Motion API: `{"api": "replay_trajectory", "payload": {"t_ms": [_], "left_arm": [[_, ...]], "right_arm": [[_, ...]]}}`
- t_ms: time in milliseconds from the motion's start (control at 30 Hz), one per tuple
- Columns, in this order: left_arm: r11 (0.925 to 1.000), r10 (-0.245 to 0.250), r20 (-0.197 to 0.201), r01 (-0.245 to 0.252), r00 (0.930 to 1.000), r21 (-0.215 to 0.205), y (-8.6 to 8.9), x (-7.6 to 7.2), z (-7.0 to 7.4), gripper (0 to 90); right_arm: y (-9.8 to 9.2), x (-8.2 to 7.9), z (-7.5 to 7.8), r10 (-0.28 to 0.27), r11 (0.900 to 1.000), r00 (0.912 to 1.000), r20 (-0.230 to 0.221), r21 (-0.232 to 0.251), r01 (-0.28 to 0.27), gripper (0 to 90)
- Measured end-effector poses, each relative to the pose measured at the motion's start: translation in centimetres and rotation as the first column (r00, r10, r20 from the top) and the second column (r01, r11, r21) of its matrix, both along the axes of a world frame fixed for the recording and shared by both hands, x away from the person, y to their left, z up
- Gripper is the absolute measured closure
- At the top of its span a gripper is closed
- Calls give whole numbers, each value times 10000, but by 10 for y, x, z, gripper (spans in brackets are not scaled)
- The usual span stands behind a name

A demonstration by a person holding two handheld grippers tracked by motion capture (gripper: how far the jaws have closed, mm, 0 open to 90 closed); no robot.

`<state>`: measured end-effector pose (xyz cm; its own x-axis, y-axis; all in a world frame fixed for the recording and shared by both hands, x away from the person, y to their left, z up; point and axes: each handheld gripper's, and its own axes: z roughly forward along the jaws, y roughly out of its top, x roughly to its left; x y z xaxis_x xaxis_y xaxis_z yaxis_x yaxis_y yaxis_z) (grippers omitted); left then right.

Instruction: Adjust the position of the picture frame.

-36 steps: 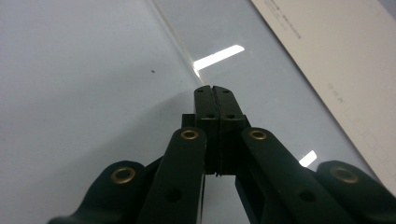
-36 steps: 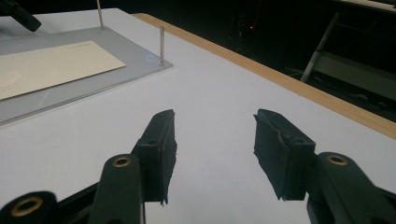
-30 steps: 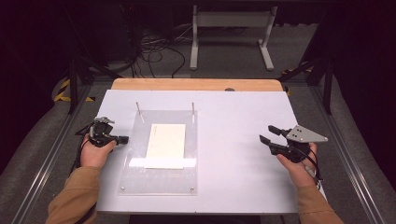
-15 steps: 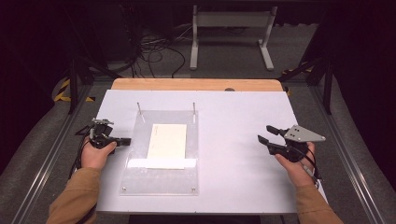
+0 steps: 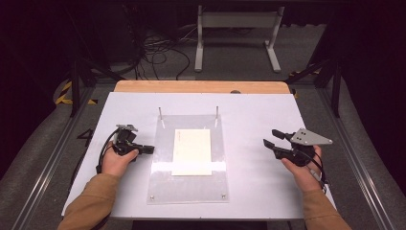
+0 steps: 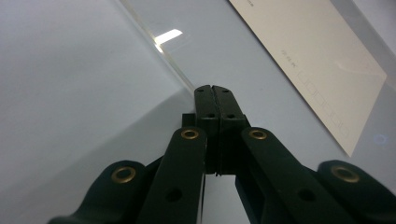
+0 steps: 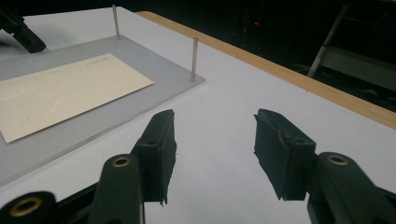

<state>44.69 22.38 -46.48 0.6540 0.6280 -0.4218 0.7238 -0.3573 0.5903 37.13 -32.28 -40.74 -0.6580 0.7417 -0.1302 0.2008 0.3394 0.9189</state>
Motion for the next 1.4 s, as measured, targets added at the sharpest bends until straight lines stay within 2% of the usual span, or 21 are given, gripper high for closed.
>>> {"api": "replay_trajectory", "payload": {"t_ms": [267,400,533,600,667,700,733,767,833,867,900,1033,1100,1133,1167,1200,1233,1267,1300,1333,1400], "left_arm": [[9992,-367,7,368,9993,-166,-29,2,0,900],[9987,-481,-43,480,9988,-148,-42,2,0,900],[9983,-584,112,584,9982,-66,-52,2,1,900],[9978,-621,76,623,9980,-224,-58,2,0,900],[9969,-756,134,759,9970,-191,-61,5,0,900],[9969,-756,134,759,9970,-191,-61,5,0,900],[9967,-792,97,794,9968,-182,-62,6,0,900],[9967,-792,97,794,9968,-182,-62,6,0,900],[9966,-826,288,827,9962,-36,-63,6,1,900],[9966,-826,288,827,9962,-36,-63,6,1,899],[9974,-712,465,706,9964,139,-62,7,4,895],[9998,-111,1091,130,9940,-161,-61,22,18,841],[9999,50,1637,-23,9865,-168,-65,36,27,833],[9999,100,1971,-85,9803,-84,-69,42,29,806],[9999,48,2390,-82,9710,131,-72,47,32,777],[9999,48,2390,-82,9710,131,-72,47,32,726],[9976,-153,3810,-116,9244,683,-81,59,31,637],[9976,-153,3810,-116,9244,683,-81,59,31,565],[9969,-203,4213,-137,9067,776,-84,62,30,565],[9976,-180,4325,-130,9014,686,-86,67,28,566],[9998,158,4201,-195,9073,46,-89,74,22,602]], "right_arm": [[5,5,-1,183,9998,9998,-56,-11,-183,495],[13,16,0,313,9992,9991,-286,265,-305,529],[30,40,2,377,9990,9980,-503,-239,-389,563],[40,55,2,426,9981,9966,-710,-418,-456,573],[48,71,2,364,9968,9958,-839,-679,-421,580],[48,71,2,364,9968,9958,-839,-679,-421,580],[53,88,1,262,9969,9942,-1039,-705,-336,599],[55,93,0,246,9973,9933,-1126,-659,-321,621],[59,105,-4,238,9973,9907,-1340,-661,-329,642],[63,113,-7,99,9961,9895,-1440,-850,-224,651],[66,120,-9,-43,9948,9887,-1497,-1009,-110,659],[74,142,-14,-370,9940,9839,-1750,-1082,181,681],[77,147,-15,-438,9918,9827,-1799,-1257,212,687],[79,150,-16,-446,9904,9826,-1803,-1366,199,690],[81,152,-16,-459,9893,9823,-1817,-1447,195,694],[82,153,-16,-461,9881,9823,-1814,-1526,182,697],[83,154,-17,-446,9874,9823,-1817,-1573,158,700],[83,154,-17,-446,9874,9823,-1817,-1573,158,700],[84,156,-18,-443,9871,9825,-1811,-1593,151,702],[84,157,-18,-445,9872,9824,-1816,-1588,154,706],[84,160,-21,-457,9884,9814,-1864,-1512,173,717]]}}
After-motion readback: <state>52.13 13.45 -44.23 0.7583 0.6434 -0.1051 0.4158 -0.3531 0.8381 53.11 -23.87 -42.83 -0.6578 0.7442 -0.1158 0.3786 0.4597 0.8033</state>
